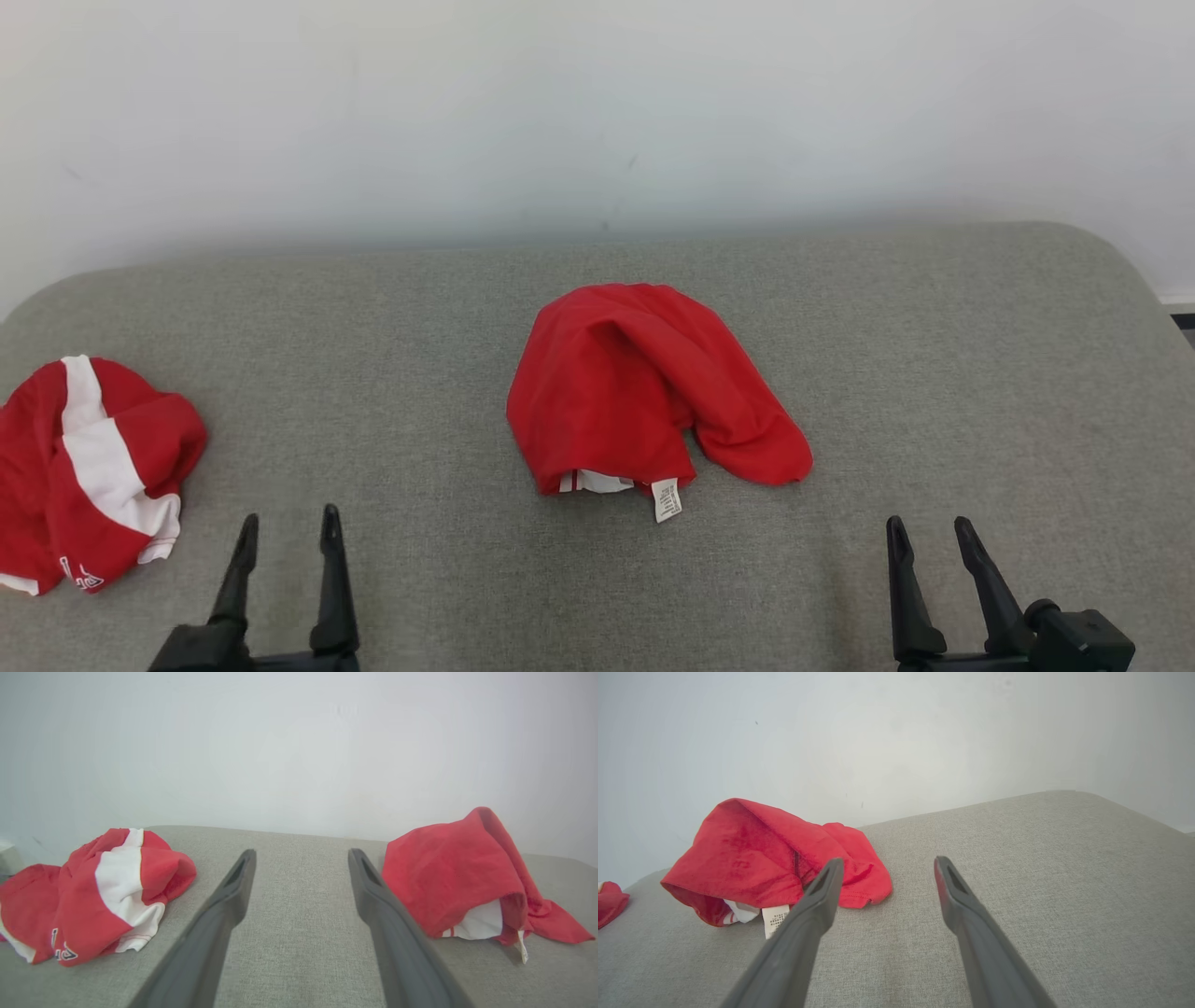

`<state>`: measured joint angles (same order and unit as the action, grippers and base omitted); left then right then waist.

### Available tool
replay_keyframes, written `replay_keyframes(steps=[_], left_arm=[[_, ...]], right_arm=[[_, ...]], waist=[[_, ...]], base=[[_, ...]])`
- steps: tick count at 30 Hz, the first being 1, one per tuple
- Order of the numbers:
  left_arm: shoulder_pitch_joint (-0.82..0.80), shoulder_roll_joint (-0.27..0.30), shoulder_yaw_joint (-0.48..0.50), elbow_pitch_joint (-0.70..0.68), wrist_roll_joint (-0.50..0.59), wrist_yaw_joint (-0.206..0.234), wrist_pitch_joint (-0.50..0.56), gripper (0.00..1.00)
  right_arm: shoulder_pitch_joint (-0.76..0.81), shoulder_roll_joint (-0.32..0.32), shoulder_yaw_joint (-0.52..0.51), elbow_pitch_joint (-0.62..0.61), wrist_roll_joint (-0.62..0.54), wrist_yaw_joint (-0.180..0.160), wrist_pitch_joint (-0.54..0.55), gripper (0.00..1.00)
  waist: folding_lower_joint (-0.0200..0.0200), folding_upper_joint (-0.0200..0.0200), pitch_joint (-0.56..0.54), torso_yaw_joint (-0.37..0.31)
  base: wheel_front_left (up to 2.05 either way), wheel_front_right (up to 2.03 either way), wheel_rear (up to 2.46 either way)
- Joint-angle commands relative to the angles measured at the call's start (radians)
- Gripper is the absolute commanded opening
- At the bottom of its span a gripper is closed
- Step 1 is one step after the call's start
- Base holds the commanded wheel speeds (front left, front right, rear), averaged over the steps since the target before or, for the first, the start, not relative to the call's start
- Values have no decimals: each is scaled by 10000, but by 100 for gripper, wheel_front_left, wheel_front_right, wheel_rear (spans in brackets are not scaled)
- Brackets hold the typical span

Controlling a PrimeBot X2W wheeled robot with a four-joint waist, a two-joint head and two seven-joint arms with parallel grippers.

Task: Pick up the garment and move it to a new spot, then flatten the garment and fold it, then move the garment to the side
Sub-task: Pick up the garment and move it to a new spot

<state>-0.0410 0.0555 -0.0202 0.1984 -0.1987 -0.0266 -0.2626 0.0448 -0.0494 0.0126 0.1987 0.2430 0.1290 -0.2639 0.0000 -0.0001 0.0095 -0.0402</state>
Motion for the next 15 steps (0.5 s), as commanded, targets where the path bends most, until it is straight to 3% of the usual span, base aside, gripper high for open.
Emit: replay_keyframes(steps=[1,15], left_arm=[[262,-24,171,-279,173,19,-34,100],[1231,-57,534,-1308,160,405,-34,100]], right_arm=[[68,-15,-19,-117,-87,34,-9,100],[412,-15,-209,-411,-341,34,-9,100]], waist=[[0,1,-14,48],[0,1,-81,287]], base=[[0,0,0],[0,0,0]])
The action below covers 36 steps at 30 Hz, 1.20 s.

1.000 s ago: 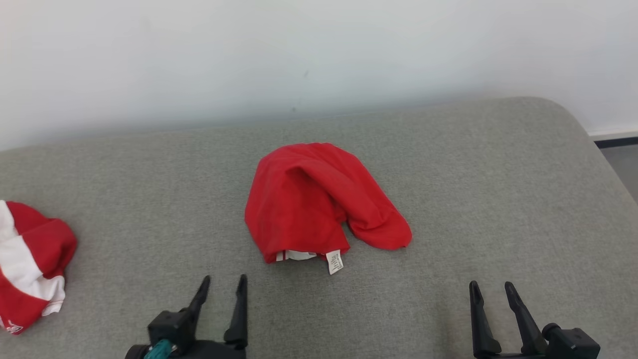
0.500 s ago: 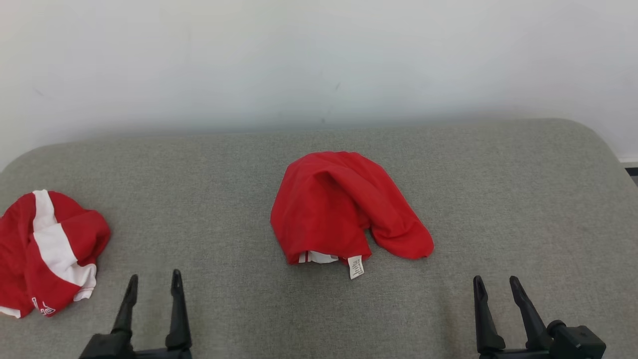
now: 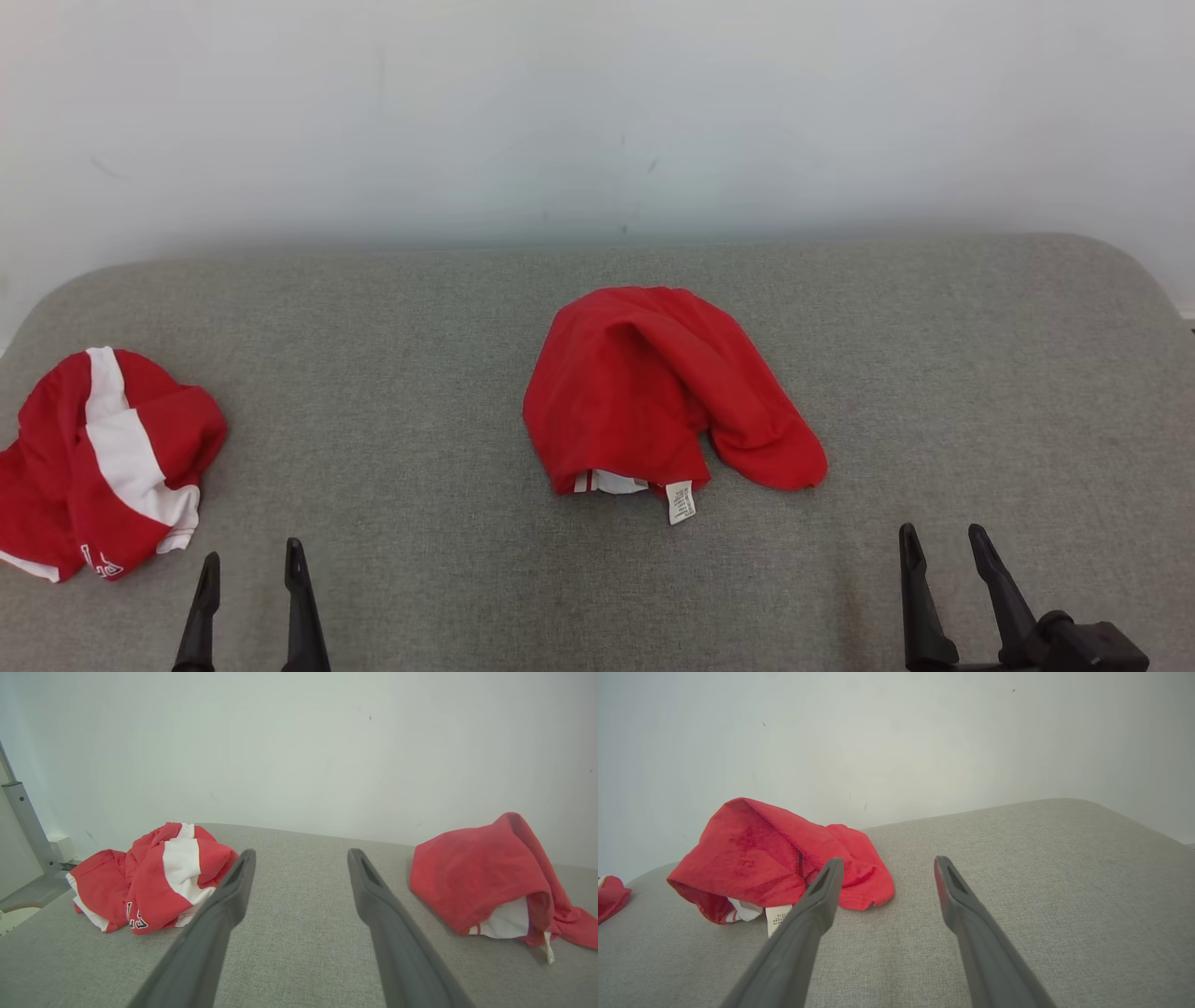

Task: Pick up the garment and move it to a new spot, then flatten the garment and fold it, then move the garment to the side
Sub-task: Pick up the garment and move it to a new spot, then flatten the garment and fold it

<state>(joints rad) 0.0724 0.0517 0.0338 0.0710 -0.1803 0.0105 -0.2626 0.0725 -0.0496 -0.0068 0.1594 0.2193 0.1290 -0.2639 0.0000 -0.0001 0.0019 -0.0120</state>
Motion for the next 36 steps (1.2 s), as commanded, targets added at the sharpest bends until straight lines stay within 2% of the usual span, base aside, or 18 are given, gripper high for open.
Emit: replay_keyframes(steps=[1,36], left_arm=[[137,-16,6,-104,-81,74,-34,100],[515,-16,-122,-496,-138,431,-35,100]], right_arm=[[146,-13,-32,-16,-106,34,-9,100],[201,-13,6,54,-63,35,-8,100]], waist=[[0,1,-14,21],[0,1,-1,17]], base=[[0,0,0],[0,0,0]])
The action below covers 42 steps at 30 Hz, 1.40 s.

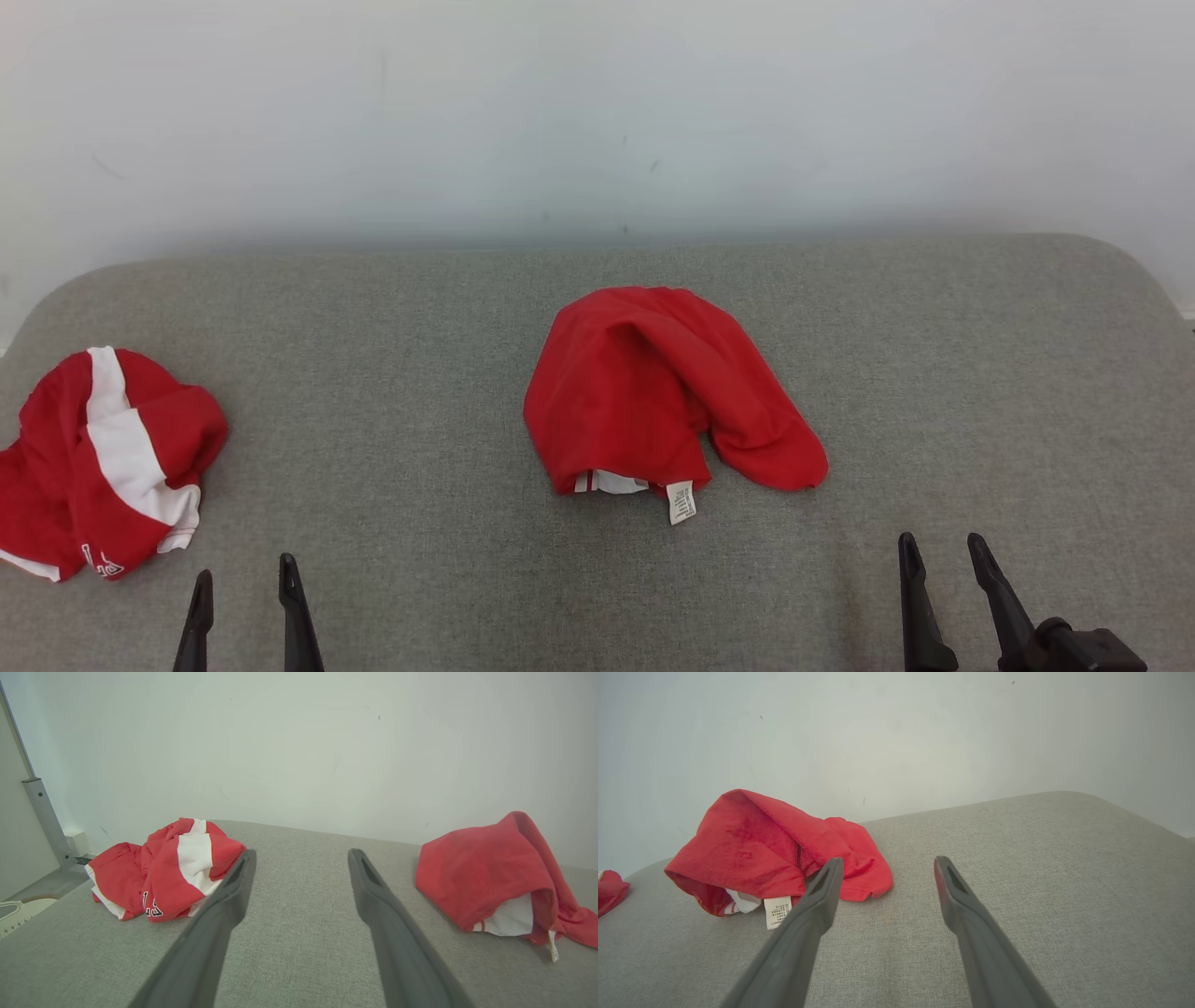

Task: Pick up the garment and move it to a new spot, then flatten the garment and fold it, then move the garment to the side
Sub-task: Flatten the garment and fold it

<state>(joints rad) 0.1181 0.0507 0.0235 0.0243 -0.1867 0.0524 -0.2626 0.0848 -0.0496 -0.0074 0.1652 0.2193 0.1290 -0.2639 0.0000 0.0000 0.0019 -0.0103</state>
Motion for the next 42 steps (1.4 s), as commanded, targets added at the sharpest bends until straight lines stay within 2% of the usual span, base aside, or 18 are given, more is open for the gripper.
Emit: replay_keyframes(steps=[1,19,27,34,42], left_arm=[[59,-6,-18,-28,-75,11,-35,100],[57,-5,-143,-59,-195,150,-35,100],[-223,-4,-383,18,-269,82,-35,100],[-449,-5,-728,76,-347,40,-35,100],[-732,-5,-988,207,-470,-69,-35,100]], right_arm=[[78,-13,12,-4,-63,35,-8,100],[100,-13,69,61,-114,35,-8,100],[-535,-11,938,457,-430,35,-10,100],[-1779,-13,2048,1703,-1071,35,-7,100],[-3550,-15,2267,3725,-1779,35,-8,100]], waist=[[0,0,-1,0],[0,0,7,86],[0,0,73,525],[0,0,248,1178],[0,0,559,1936]], base=[[0,0,0],[0,0,0],[0,0,0],[0,0,0],[0,0,0]])
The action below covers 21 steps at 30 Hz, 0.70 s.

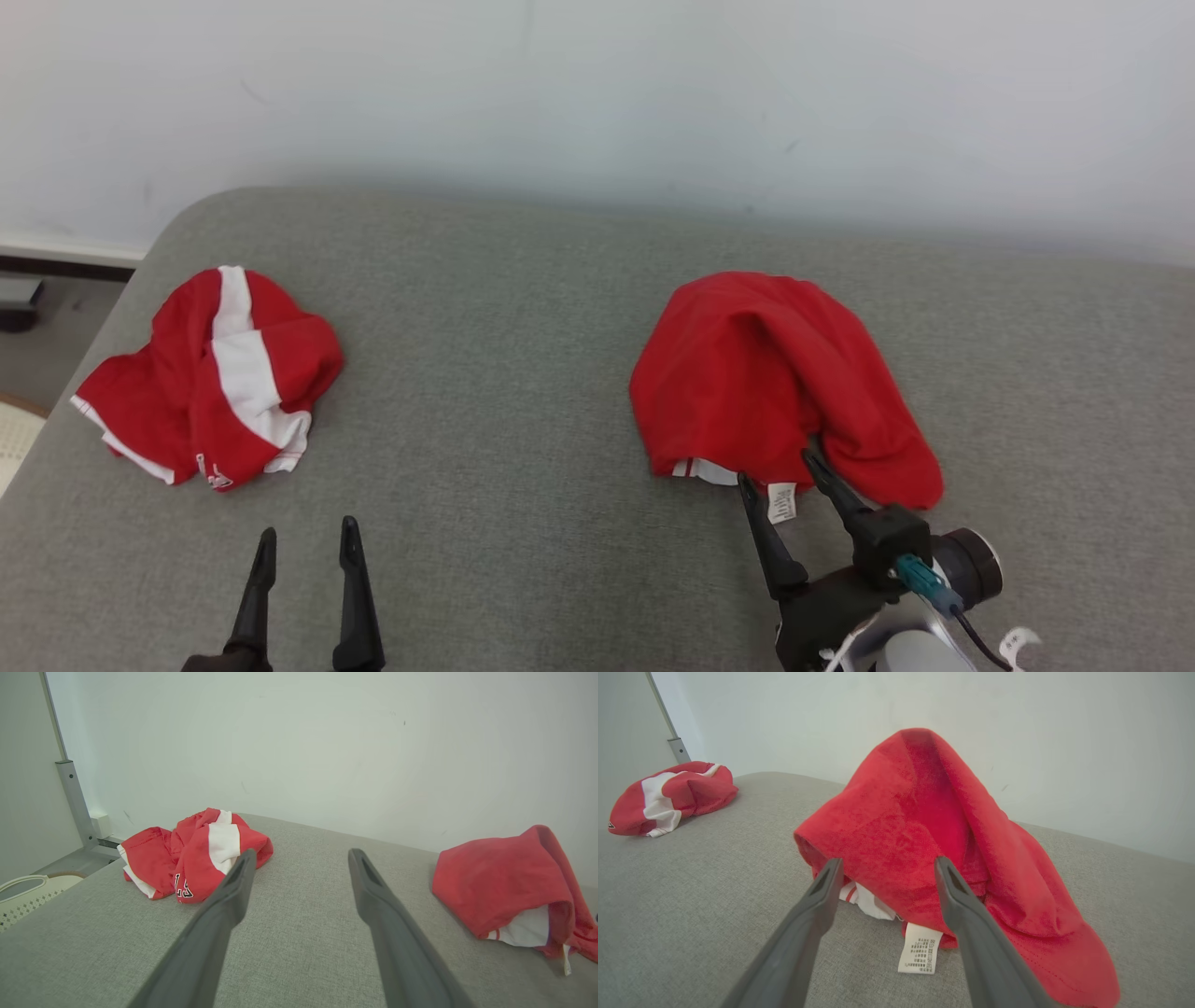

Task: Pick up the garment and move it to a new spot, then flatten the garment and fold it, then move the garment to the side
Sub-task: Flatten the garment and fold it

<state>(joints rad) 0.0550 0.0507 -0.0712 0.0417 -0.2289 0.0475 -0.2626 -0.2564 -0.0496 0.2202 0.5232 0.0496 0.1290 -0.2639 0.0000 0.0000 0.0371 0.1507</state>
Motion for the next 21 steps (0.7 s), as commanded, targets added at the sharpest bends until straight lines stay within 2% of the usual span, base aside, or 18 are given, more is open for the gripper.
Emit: replay_keyframes(steps=[1,9,10,11,12,16,21], left_arm=[[-169,-7,-61,49,-46,-32,-35,100],[-578,-2,-386,182,-206,-89,-35,100],[-613,-4,-390,190,-228,-92,-35,100],[-632,-2,-396,198,-249,-94,-35,100],[-630,-6,-386,198,-260,-110,-35,100],[-596,-4,-296,225,-259,-165,-35,100],[-456,-6,-148,275,-332,-191,-35,100]], right_arm=[[-341,-15,9,436,-260,35,-7,100],[-1525,-117,-645,2224,-1680,35,-8,100],[-1541,-110,-780,2412,-1751,35,-8,85],[-1605,-104,-976,2578,-1855,35,-7,40],[-1710,-105,-1114,2664,-2003,35,-7,0],[-1818,-66,-1518,2676,-2096,33,-8,0],[-1461,-20,-1484,1843,-1574,35,-8,0]], waist=[[0,0,246,411],[0,0,543,1174],[0,0,563,1233],[0,0,588,1291],[0,0,607,1330],[0,0,618,1361],[0,0,473,1145]], base=[[0,0,0],[0,0,0],[0,0,0],[0,0,0],[0,0,0],[0,0,0],[0,0,0]])
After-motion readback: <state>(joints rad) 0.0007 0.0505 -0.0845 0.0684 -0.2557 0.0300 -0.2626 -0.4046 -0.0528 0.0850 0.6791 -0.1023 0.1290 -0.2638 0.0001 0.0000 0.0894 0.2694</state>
